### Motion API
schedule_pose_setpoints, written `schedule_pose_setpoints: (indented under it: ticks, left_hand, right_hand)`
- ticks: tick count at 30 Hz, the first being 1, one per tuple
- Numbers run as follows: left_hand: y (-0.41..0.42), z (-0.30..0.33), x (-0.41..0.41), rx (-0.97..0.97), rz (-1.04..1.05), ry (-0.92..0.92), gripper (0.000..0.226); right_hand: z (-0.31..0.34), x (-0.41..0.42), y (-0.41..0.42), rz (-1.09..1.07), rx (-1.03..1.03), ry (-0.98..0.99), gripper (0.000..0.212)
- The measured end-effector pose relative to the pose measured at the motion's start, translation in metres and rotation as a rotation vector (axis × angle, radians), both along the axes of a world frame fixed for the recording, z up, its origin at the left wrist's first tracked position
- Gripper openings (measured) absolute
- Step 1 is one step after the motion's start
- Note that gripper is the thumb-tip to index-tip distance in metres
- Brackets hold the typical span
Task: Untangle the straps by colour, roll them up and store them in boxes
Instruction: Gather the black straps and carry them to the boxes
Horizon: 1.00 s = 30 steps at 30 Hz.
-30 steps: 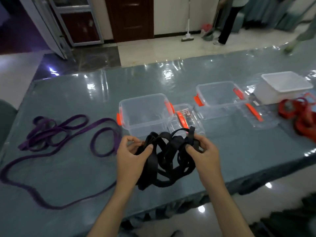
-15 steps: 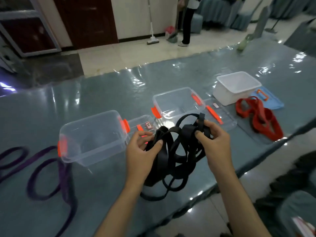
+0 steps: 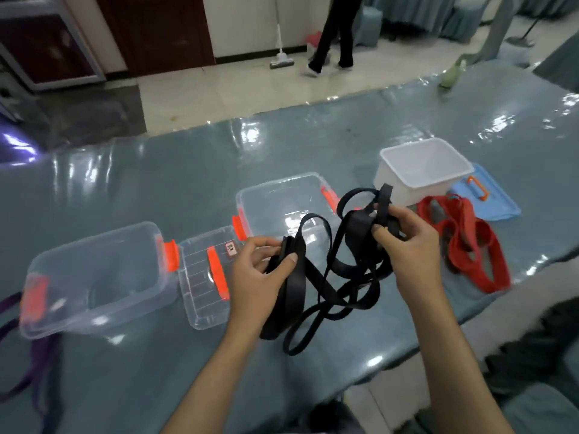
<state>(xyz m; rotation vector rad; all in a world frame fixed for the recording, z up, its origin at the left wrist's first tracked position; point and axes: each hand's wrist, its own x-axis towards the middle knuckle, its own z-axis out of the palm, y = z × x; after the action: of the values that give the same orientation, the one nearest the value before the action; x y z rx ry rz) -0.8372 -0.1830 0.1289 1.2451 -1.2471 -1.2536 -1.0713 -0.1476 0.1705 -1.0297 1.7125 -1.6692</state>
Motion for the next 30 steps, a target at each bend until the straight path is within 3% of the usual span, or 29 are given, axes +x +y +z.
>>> schedule_pose_setpoints:
  ticks: [6, 13, 17, 20, 22, 25, 30]
  left_hand:
    - [0.010, -0.055, -0.049, 0.098, 0.032, -0.150, 0.030]
    - [0.021, -0.135, -0.091, 0.185, 0.084, -0.328, 0.026]
    - [0.018, -0.160, -0.110, 0.195, 0.099, -0.471, 0.029]
    - [0.019, -0.174, -0.122, 0.209, 0.040, -0.652, 0.035]
    - [0.021, -0.184, -0.128, 0.216, 0.025, -0.838, 0.039]
    - [0.028, -0.194, -0.136, 0.282, 0.027, -0.939, 0.040]
    - [0.035, -0.199, -0.137, 0.255, -0.024, -1.061, 0.045]
  right_hand:
    - [-0.100, -0.048, -0.022, 0.217, 0.298, 0.007, 0.037]
    - [-0.190, -0.054, -0.029, 0.479, 0.464, 0.215, 0.038]
    - [-0.207, -0.050, -0.032, 0.504, 0.491, 0.327, 0.046]
    - [-0.215, -0.051, -0.034, 0.557, 0.505, 0.524, 0.051]
    - [-0.224, -0.057, -0.032, 0.626, 0.633, 0.710, 0.066]
    - [-0.232, -0.068, -0.025, 0.736, 0.795, 0.932, 0.079]
    - [-0.233, -0.083, -0.016, 0.790, 0.756, 0.881, 0.096]
